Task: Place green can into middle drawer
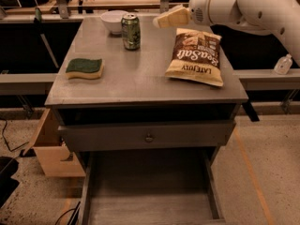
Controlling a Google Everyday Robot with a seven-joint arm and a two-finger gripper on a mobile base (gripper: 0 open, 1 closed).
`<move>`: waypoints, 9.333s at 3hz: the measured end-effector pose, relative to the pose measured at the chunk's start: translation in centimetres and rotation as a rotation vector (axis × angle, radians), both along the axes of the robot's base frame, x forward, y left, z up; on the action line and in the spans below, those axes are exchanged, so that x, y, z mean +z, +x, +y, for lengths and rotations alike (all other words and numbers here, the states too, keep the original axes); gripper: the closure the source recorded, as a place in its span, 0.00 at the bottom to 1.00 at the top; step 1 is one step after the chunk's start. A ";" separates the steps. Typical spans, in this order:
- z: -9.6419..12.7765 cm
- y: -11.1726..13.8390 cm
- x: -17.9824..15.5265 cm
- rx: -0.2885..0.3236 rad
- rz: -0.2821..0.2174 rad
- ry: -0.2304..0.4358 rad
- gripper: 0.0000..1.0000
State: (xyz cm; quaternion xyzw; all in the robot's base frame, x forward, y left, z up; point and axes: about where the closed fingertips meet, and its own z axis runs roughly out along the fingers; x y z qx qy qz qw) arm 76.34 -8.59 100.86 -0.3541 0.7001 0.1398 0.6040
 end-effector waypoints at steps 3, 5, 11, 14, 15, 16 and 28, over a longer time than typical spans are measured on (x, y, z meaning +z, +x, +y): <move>8.8 5.4 -2.3 0.080 0.009 0.073 0.00; 11.9 8.1 -4.8 0.111 0.053 0.151 0.00; 17.2 9.6 -9.2 0.162 0.111 0.232 0.89; 17.4 7.2 -6.5 0.176 0.081 0.204 1.00; 16.4 2.1 -2.2 0.178 0.005 0.177 1.00; 15.6 -5.8 3.3 0.161 -0.092 0.169 1.00; 11.1 -30.2 -41.5 0.577 0.333 0.197 1.00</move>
Offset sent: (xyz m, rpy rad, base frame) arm 0.0585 0.0900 -0.0204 0.0565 -0.0104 0.0734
